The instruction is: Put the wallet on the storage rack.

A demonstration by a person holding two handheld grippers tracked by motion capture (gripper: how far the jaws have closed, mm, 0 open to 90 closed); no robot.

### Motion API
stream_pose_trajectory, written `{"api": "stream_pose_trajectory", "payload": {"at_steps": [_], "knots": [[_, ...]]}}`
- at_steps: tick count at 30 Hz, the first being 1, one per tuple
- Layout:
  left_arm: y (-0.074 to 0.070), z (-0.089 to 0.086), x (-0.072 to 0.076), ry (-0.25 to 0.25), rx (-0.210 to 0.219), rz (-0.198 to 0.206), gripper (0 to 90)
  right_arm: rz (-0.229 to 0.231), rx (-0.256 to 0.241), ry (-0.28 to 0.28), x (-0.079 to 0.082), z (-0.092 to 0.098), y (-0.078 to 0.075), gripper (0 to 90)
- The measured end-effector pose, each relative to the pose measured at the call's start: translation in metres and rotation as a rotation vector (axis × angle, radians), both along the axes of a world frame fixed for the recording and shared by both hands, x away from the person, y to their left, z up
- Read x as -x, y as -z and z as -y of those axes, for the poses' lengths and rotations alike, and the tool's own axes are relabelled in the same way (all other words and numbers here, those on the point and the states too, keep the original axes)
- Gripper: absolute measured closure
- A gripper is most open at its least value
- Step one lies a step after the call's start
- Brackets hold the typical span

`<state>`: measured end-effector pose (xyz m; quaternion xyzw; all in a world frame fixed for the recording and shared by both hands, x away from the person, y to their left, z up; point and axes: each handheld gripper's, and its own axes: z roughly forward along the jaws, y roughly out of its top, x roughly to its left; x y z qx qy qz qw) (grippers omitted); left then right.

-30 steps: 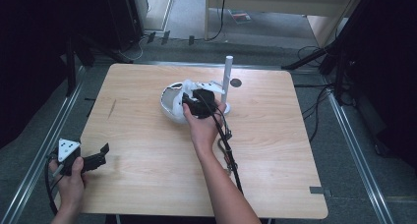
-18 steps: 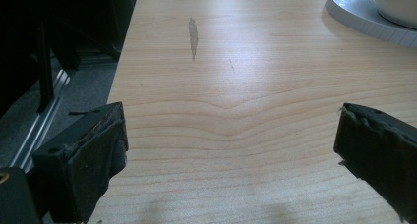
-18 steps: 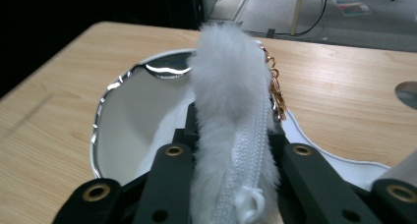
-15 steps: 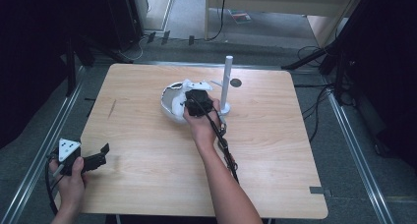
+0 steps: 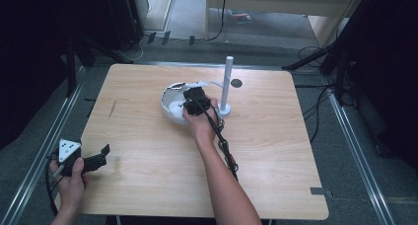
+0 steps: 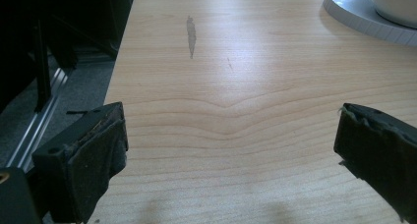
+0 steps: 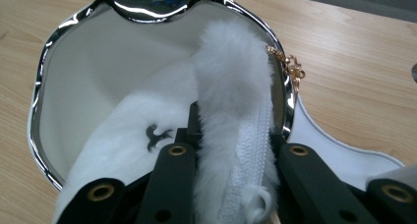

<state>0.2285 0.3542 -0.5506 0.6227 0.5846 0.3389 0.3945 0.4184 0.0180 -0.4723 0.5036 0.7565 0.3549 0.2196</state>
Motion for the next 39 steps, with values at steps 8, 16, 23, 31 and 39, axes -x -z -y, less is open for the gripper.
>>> {"api": "stream_pose_trajectory", "payload": {"at_steps": [8, 16, 23, 31, 39], "knots": [[0.000, 0.000, 0.000, 0.001, 0.003, 0.000, 0.4, 0.008, -0.074, -0.037, 0.010, 0.004, -0.009, 41.4], [0.000, 0.000, 0.000, 0.000, 0.001, 0.003, 0.4, 0.018, -0.123, -0.051, 0.024, 0.018, -0.020, 37.1], [0.000, -0.001, 0.000, 0.002, -0.001, 0.001, 0.4, 0.043, -0.127, -0.063, 0.043, 0.035, -0.031, 32.8], [0.000, -0.001, 0.000, 0.002, -0.002, 0.001, 0.4, 0.055, -0.118, -0.069, 0.059, 0.048, -0.038, 28.5], [0.000, -0.001, 0.000, 0.000, 0.001, 0.002, 0.3, 0.018, -0.069, -0.054, 0.072, 0.065, -0.033, 28.6]]}}
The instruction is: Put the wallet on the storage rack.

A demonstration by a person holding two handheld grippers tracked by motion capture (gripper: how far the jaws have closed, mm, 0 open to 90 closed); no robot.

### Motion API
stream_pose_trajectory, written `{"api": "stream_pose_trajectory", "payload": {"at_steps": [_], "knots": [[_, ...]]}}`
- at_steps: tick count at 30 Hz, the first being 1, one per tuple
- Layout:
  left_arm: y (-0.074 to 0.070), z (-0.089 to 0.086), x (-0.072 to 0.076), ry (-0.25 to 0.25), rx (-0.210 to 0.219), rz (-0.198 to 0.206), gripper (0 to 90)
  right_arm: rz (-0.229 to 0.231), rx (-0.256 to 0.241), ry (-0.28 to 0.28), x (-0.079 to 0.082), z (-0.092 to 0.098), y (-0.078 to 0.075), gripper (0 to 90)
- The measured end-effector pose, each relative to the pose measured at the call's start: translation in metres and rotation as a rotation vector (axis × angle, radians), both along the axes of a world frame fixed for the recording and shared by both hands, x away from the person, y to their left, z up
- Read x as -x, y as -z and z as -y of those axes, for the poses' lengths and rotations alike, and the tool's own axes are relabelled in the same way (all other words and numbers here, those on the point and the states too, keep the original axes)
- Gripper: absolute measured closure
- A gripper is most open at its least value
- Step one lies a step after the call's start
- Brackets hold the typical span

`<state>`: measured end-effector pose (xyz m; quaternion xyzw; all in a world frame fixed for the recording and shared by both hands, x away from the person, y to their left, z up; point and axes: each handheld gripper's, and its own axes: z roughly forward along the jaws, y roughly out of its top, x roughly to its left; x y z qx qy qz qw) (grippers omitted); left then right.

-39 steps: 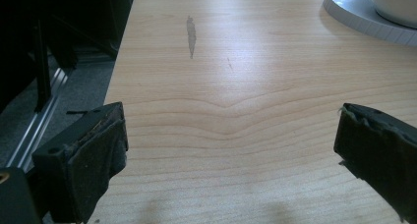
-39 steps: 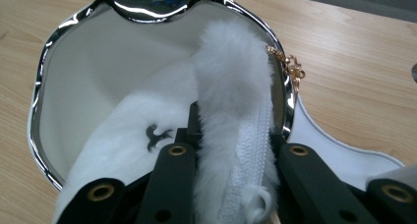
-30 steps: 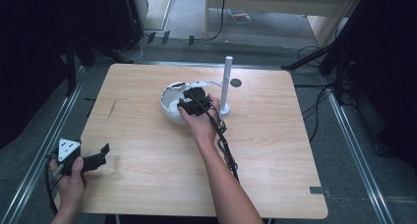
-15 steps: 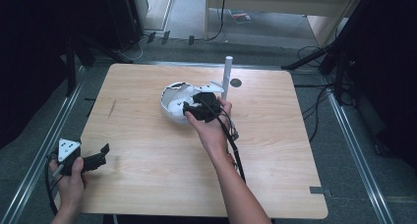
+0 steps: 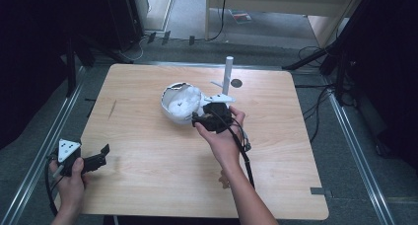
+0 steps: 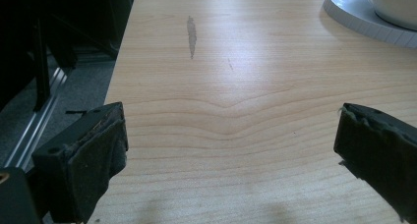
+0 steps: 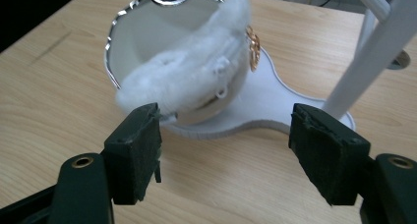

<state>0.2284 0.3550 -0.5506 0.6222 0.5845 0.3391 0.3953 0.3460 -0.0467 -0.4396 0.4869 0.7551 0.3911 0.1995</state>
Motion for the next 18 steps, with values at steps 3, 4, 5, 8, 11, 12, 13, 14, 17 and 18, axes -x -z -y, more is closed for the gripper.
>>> {"api": "stream_pose_trajectory", "payload": {"at_steps": [3, 4, 5, 8, 11, 12, 13, 14, 17, 18], "knots": [[0.000, 0.000, 0.000, 0.000, -0.002, -0.001, 0.3, -0.015, 0.000, 0.012, 0.002, 0.008, 0.003, 29.0], [0.000, 0.000, 0.000, 0.000, -0.003, -0.001, 0.4, -0.031, -0.009, 0.020, 0.003, 0.011, 0.004, 30.0], [0.000, 0.000, 0.000, 0.000, -0.003, -0.001, 0.4, -0.041, -0.009, 0.030, 0.004, 0.014, 0.006, 30.5], [0.000, 0.000, 0.000, -0.001, -0.003, -0.001, 0.4, -0.056, 0.016, 0.047, 0.007, 0.019, 0.008, 31.0], [0.000, 0.000, 0.000, -0.001, -0.005, 0.001, 0.4, -0.099, 0.059, 0.051, 0.013, 0.024, 0.012, 29.9], [0.000, 0.000, 0.000, -0.001, -0.006, 0.000, 0.4, -0.114, 0.069, 0.051, 0.015, 0.025, 0.012, 29.5], [0.000, 0.000, 0.000, -0.001, -0.006, -0.001, 0.4, -0.114, 0.069, 0.051, 0.015, 0.025, 0.012, 29.5], [0.000, 0.000, 0.000, -0.001, -0.005, 0.000, 0.3, -0.144, 0.098, 0.046, 0.017, 0.026, 0.014, 28.5], [0.000, 0.000, 0.000, -0.002, -0.005, 0.000, 0.4, -0.173, 0.128, 0.039, 0.020, 0.027, 0.016, 27.8], [0.000, 0.001, 0.000, -0.002, -0.001, -0.002, 0.3, -0.188, 0.138, 0.037, 0.021, 0.028, 0.017, 26.9]]}}
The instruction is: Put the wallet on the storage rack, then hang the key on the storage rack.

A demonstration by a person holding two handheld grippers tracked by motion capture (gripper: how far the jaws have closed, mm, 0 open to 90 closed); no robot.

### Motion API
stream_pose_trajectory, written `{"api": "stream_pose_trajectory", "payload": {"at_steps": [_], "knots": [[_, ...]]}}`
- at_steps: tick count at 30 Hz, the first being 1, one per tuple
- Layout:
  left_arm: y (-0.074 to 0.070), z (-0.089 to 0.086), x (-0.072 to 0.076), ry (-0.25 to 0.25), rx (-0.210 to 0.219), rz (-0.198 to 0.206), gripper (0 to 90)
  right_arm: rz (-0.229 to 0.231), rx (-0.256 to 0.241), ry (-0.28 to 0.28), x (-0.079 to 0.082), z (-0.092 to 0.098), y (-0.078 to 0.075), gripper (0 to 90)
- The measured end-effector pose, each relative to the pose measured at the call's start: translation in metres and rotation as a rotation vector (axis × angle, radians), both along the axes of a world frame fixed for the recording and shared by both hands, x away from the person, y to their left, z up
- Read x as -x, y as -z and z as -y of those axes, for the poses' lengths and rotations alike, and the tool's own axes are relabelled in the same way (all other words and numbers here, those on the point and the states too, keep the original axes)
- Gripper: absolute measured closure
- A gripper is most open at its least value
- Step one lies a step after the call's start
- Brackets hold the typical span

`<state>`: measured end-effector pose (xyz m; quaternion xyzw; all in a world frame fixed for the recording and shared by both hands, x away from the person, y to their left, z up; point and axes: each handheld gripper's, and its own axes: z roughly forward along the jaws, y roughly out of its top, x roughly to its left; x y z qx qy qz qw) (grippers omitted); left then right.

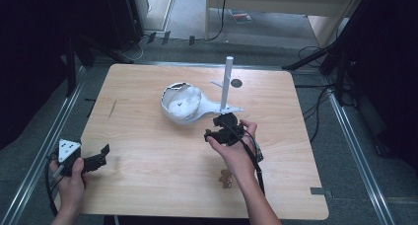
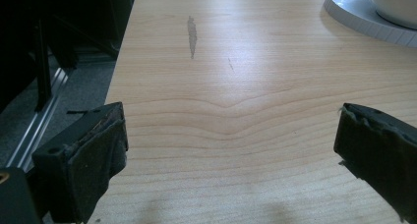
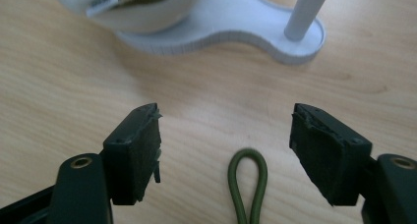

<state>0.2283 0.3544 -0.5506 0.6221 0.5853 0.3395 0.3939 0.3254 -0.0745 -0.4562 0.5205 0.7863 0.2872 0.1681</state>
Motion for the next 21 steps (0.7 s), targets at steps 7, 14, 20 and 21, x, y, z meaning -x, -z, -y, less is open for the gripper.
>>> {"api": "stream_pose_trajectory", "payload": {"at_steps": [7, 14, 20, 21], "knots": [[0.000, 0.000, 0.000, -0.002, 0.001, 0.001, 0.4, -0.082, 0.062, -0.030, 0.006, 0.005, 0.008, 26.4], [0.000, 0.000, 0.000, -0.001, -0.002, 0.001, 0.4, -0.128, 0.075, -0.038, 0.009, 0.009, 0.016, 27.8], [0.000, 0.000, 0.000, -0.002, -0.001, 0.001, 0.4, -0.188, 0.097, -0.061, 0.010, 0.012, 0.023, 30.8], [0.000, 0.000, 0.000, -0.003, -0.001, 0.001, 0.4, -0.203, 0.105, -0.064, 0.010, 0.012, 0.024, 30.8]]}}
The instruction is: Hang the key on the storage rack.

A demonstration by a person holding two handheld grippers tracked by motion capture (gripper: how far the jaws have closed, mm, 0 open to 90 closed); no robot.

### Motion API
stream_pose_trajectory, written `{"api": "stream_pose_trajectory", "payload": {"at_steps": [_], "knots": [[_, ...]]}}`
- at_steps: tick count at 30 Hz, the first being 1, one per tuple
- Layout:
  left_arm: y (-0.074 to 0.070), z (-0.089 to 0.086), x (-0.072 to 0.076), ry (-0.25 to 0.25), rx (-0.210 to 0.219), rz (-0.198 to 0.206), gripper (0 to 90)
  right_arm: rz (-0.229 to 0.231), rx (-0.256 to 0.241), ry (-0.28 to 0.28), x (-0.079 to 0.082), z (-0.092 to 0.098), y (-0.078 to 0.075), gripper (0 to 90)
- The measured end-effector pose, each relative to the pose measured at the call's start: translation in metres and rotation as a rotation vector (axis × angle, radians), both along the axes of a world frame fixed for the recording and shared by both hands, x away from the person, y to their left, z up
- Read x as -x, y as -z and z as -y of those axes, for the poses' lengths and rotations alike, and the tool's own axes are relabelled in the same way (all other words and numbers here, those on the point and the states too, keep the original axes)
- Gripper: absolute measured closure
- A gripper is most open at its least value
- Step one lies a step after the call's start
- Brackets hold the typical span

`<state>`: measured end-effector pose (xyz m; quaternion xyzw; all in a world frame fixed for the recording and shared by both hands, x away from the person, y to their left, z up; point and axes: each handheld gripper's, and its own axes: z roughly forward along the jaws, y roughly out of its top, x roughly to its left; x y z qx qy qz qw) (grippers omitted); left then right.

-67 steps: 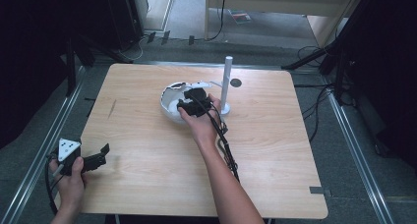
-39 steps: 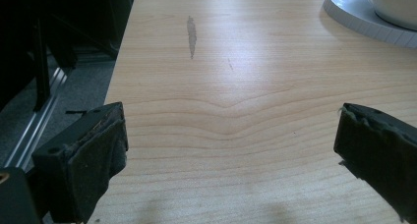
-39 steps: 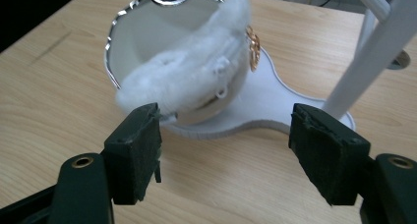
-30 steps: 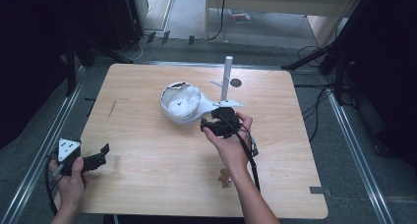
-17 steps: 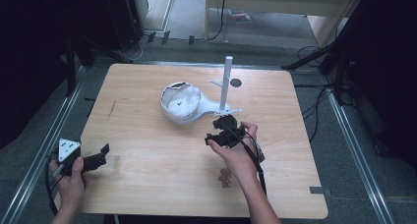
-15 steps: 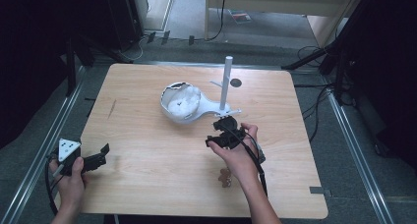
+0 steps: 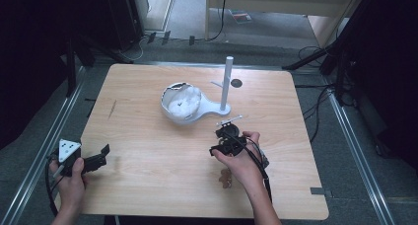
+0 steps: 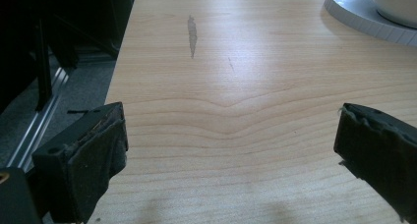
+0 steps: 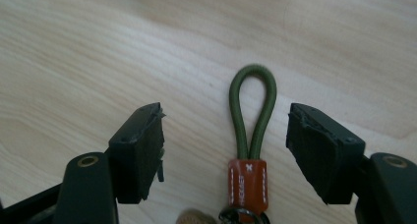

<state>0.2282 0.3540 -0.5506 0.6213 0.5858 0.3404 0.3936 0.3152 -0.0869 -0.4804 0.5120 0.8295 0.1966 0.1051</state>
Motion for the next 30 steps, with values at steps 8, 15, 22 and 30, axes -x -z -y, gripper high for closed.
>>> {"api": "stream_pose_trajectory", "payload": {"at_steps": [8, 15, 22, 30], "knots": [[0.000, 0.000, 0.000, 0.000, -0.002, -0.002, 0.4, -0.073, 0.053, -0.024, -0.001, 0.004, 0.006, 35.8], [0.000, 0.000, 0.000, 0.000, -0.001, 0.000, 0.4, -0.132, 0.073, -0.029, -0.001, 0.010, 0.007, 44.5], [0.000, 0.000, 0.000, 0.000, -0.001, -0.002, 0.4, -0.181, 0.102, -0.034, -0.002, 0.011, 0.013, 47.7], [0.000, 0.000, 0.000, 0.001, -0.001, -0.002, 0.4, -0.233, 0.108, -0.030, -0.004, 0.012, 0.016, 56.5]]}}
